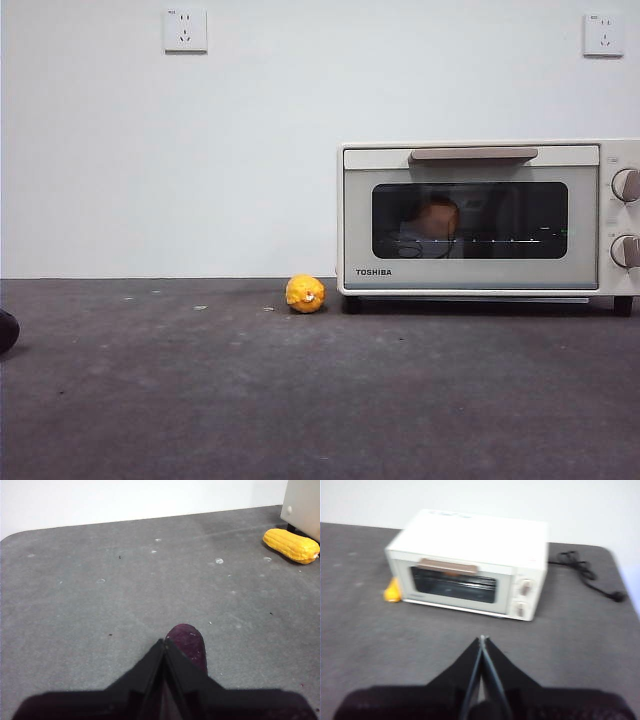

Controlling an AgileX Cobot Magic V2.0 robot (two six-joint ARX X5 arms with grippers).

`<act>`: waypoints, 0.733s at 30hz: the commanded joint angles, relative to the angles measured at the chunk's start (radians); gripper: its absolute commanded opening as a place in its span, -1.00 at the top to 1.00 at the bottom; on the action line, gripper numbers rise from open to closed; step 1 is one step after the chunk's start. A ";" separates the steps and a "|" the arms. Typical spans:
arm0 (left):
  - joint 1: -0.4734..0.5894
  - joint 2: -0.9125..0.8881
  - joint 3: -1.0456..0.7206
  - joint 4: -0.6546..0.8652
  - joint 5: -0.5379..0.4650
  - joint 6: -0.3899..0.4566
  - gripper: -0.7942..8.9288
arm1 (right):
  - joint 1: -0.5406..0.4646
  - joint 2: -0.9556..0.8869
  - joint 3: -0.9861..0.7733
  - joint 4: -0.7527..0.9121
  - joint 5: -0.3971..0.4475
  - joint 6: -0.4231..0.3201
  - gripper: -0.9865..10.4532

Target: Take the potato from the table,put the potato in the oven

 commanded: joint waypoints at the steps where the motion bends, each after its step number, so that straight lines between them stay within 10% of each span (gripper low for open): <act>1: -0.003 0.000 -0.010 0.007 0.000 -0.006 0.84 | -0.071 -0.007 -0.006 -0.018 -0.003 -0.027 0.82; 13: -0.003 0.000 -0.010 0.007 0.000 -0.006 0.84 | -0.417 -0.127 -0.260 0.397 -0.433 -0.276 0.82; 22: -0.003 0.000 -0.010 0.007 0.000 -0.006 0.84 | -0.559 -0.328 -0.699 0.769 -0.548 -0.259 0.82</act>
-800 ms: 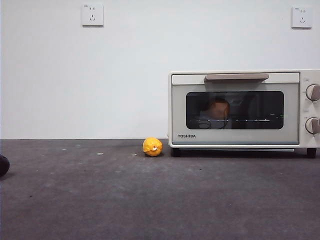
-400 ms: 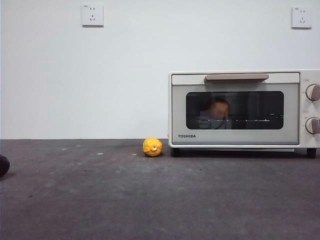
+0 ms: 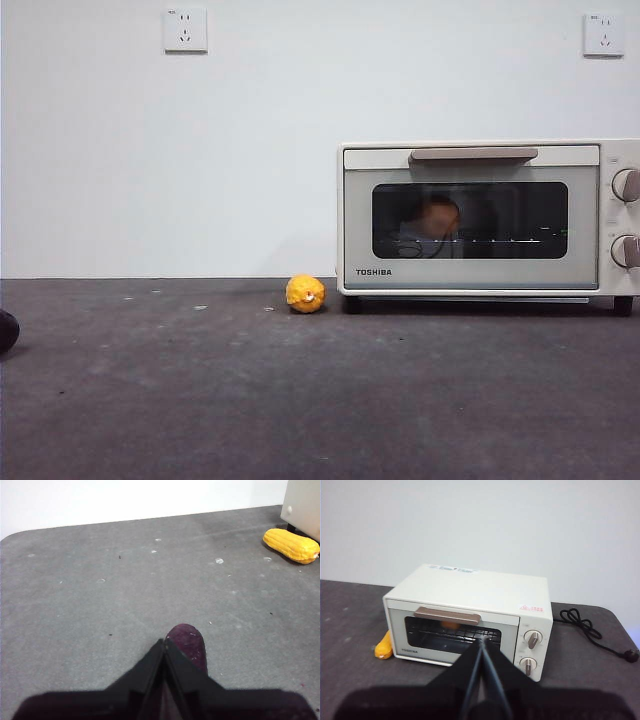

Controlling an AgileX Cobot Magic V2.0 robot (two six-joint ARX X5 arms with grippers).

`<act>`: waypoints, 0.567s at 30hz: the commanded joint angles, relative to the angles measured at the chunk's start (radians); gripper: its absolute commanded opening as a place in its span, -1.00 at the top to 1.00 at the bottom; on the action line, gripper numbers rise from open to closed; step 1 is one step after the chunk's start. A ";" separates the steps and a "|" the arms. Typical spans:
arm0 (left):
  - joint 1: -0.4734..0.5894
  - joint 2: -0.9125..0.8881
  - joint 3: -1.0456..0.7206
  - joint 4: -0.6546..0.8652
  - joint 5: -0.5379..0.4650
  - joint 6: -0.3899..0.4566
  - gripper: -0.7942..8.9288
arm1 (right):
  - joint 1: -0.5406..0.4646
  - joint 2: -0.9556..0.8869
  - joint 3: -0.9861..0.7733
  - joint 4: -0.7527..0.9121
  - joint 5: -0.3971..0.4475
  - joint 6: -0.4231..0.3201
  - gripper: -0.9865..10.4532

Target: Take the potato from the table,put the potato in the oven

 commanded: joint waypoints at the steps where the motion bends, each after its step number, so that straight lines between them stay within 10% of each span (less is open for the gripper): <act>1: -0.003 0.000 -0.010 0.007 0.000 -0.006 0.84 | -0.011 -0.059 -0.135 0.116 -0.035 0.018 0.82; 17: -0.003 0.000 -0.010 0.007 0.000 -0.006 0.84 | -0.040 -0.249 -0.753 0.513 -0.045 0.026 0.82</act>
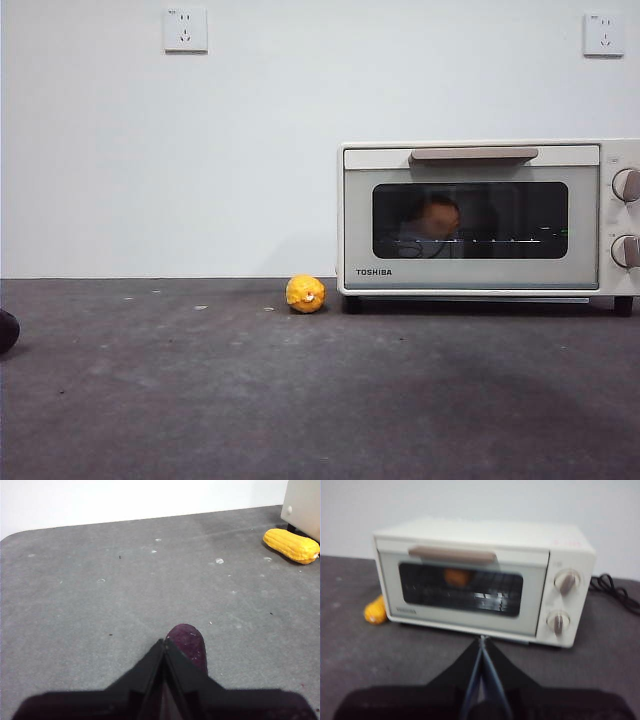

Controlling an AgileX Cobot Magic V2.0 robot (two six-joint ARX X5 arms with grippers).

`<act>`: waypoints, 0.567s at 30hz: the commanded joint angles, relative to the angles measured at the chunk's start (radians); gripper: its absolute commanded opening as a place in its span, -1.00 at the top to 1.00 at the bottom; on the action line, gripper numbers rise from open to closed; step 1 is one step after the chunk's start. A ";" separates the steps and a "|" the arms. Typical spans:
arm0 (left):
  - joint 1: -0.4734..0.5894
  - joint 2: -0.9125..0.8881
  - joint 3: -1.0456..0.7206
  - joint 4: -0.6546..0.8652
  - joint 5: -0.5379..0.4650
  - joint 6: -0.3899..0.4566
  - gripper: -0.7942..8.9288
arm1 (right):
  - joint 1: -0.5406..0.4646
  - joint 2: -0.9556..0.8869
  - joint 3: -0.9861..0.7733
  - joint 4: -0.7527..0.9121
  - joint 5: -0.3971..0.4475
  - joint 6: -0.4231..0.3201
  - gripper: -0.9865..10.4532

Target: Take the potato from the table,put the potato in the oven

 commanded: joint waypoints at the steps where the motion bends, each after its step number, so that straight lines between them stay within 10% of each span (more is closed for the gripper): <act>1: -0.003 0.000 -0.010 0.007 0.000 -0.006 0.84 | -0.021 -0.037 -0.066 0.027 0.000 0.011 0.82; 17: -0.003 0.000 -0.010 0.007 0.000 -0.006 0.84 | -0.070 -0.153 -0.232 0.000 0.006 0.008 0.82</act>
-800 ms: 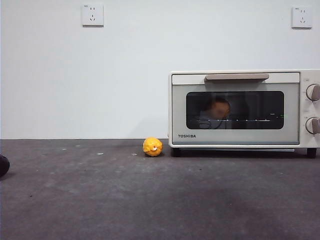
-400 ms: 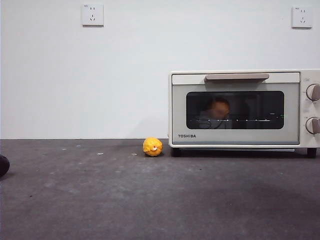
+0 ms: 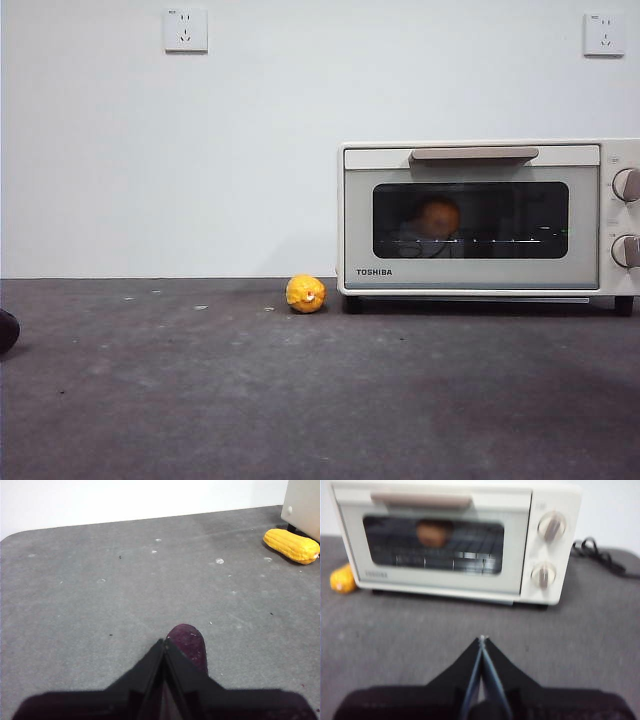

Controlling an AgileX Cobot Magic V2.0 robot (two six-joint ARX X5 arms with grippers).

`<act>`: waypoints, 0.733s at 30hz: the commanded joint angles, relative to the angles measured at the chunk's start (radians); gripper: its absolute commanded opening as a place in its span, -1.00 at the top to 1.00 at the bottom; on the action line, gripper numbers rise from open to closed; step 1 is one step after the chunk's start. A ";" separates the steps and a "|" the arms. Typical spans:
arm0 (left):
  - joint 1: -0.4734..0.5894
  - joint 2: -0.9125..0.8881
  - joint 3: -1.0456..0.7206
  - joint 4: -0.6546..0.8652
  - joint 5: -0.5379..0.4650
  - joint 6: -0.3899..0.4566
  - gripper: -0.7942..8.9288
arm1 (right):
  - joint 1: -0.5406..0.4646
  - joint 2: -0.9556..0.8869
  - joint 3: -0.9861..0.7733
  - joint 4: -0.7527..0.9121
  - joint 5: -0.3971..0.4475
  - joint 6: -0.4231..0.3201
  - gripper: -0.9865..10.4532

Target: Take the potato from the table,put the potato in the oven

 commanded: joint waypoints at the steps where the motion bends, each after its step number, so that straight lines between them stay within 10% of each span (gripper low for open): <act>1: -0.003 0.000 -0.010 0.007 0.000 -0.006 0.84 | -0.003 -0.003 -0.011 -0.031 0.011 -0.005 0.82; 22: -0.003 0.000 -0.010 0.007 0.000 -0.006 0.84 | -0.014 -0.003 -0.011 -0.033 0.031 -0.021 0.82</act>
